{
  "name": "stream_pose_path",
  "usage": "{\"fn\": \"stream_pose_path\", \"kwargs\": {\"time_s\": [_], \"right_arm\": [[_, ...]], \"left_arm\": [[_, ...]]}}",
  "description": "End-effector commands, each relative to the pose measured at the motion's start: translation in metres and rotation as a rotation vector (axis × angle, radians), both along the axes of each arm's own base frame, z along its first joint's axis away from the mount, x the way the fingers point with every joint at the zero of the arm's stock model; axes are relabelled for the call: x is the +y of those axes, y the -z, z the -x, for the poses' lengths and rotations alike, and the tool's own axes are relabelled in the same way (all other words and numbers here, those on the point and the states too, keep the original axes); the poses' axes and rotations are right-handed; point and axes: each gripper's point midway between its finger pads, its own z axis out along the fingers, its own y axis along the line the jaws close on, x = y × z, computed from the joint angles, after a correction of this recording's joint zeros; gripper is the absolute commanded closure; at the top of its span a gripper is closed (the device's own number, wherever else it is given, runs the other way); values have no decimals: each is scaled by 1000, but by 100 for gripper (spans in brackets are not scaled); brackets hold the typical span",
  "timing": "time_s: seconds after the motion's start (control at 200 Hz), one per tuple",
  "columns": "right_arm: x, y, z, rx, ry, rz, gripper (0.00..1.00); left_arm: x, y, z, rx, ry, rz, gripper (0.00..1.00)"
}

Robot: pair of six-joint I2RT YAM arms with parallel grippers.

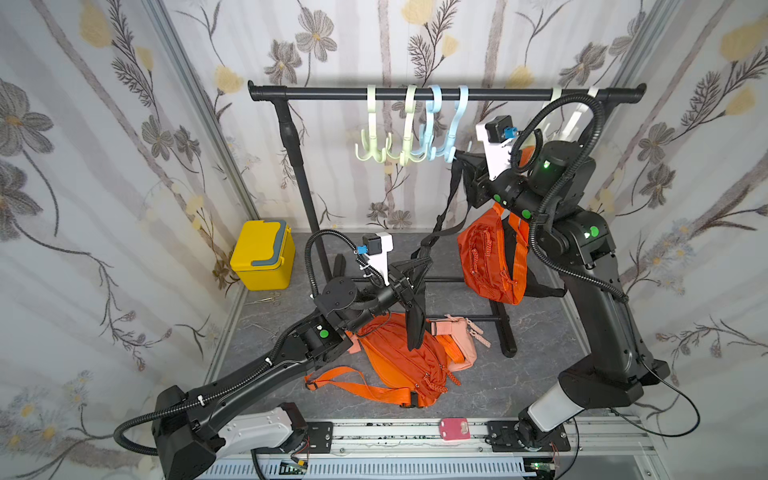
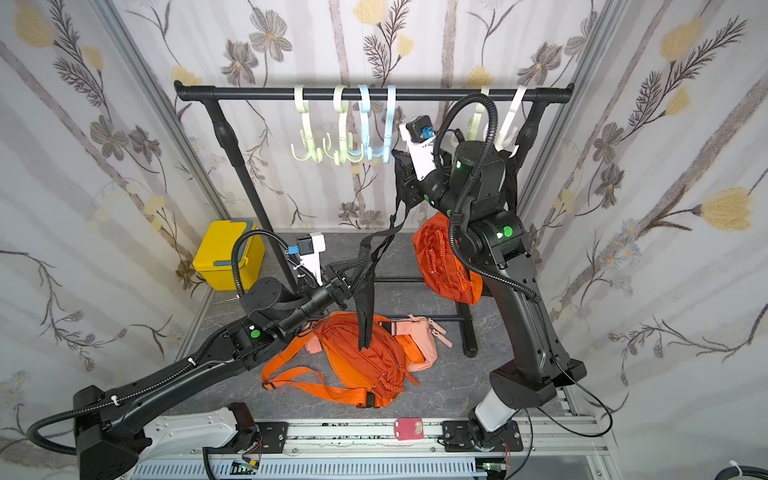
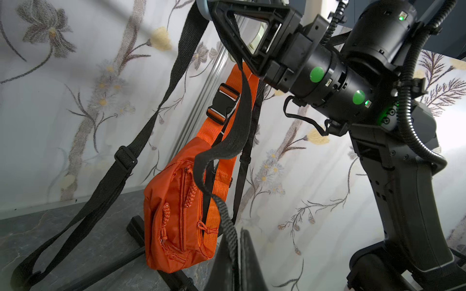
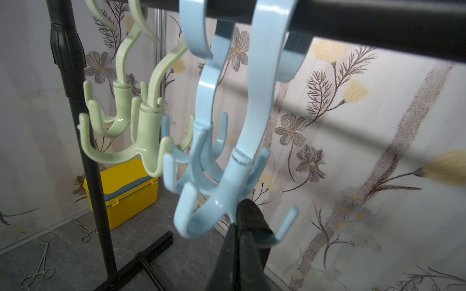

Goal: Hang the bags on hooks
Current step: Hang the bag on the hook.

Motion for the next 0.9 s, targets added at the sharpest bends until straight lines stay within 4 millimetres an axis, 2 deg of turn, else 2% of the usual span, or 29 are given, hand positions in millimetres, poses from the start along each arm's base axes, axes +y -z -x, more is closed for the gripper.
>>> {"fn": "stream_pose_path", "kwargs": {"time_s": [0.0, 0.11, 0.29, 0.56, 0.579, 0.624, 0.699, 0.739, 0.899], "right_arm": [[-13, 1, -1, -37, 87, 29, 100], [-21, 7, -3, -40, 135, 20, 100], [-51, -6, -6, -75, 292, -32, 100], [-80, -13, -12, -92, 449, -61, 100], [-81, -13, -13, -90, 456, -59, 100], [-82, -11, -16, -85, 469, -62, 100], [-83, -10, -19, -80, 470, -69, 100], [-84, -11, -20, -78, 473, -75, 100], [-87, -17, -19, -90, 480, -79, 100]], "left_arm": [[5, -6, 0, -13, -14, 25, 100], [5, -3, -1, -7, -18, 19, 100], [-2, 11, -6, 13, -15, 0, 100], [-29, 51, -18, 72, 34, -29, 100], [-35, 61, -21, 87, 39, -47, 100], [-40, 71, -25, 106, 46, -56, 86], [-49, 84, -28, 134, 65, -70, 75], [-54, 91, -30, 152, 74, -78, 65], [-63, 106, -27, 203, 119, -90, 26]]}}
